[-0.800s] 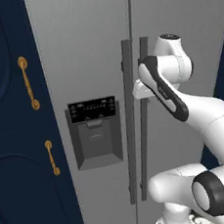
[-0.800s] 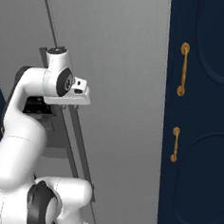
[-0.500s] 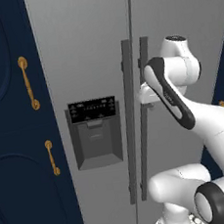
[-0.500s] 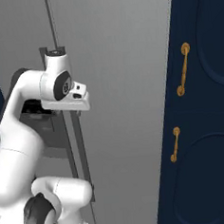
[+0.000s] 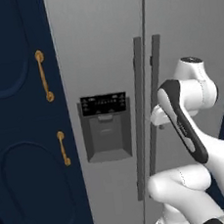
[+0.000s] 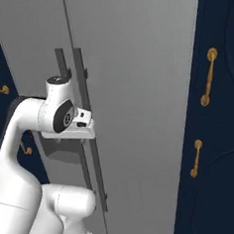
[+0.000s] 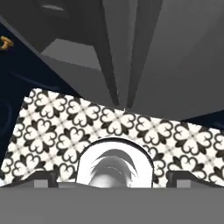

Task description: Grab a lemon wedge from the fridge and one ice cube from the ice bowl, and put them in the glass of lemonade.

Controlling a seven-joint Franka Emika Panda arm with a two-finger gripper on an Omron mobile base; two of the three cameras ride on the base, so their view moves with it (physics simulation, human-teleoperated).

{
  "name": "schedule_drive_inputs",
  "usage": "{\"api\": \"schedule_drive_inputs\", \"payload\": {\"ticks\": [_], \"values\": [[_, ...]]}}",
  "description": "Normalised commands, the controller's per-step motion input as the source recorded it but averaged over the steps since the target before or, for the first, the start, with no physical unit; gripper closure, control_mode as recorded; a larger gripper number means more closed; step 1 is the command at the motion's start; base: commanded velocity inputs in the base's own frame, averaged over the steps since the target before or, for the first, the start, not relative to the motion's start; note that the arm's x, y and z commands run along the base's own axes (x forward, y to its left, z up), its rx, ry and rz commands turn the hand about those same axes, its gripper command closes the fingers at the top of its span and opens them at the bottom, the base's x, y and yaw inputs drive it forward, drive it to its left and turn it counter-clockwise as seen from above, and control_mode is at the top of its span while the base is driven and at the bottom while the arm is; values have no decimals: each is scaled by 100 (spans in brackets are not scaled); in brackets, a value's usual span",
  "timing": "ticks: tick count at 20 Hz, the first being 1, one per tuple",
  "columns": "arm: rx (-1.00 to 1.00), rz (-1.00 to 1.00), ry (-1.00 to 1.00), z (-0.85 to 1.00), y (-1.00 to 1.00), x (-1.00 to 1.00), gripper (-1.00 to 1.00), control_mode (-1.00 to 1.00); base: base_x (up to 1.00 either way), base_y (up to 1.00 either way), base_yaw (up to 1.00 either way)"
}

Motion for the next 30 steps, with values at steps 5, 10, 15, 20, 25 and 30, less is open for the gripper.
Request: {"api": "schedule_drive_inputs", "payload": {"ticks": [5, 10, 15, 20, 25, 30], "values": [[0, 0, 0, 0, 0, 0, -100, 100, 11, 3, 69], [0, 0, 0, 0, 0, 0, -100, 100, 44, 26, 68], [0, 0, 0, 0, 0, 0, -100, 100, 61, 34, 67], [0, 0, 0, 0, 0, 0, -100, 100, 67, 32, 65], [0, 0, 0, 0, 0, 0, -100, 100, 84, 26, 63], [0, 0, 0, 0, 0, 0, -100, 100, 100, 0, 47]]}}
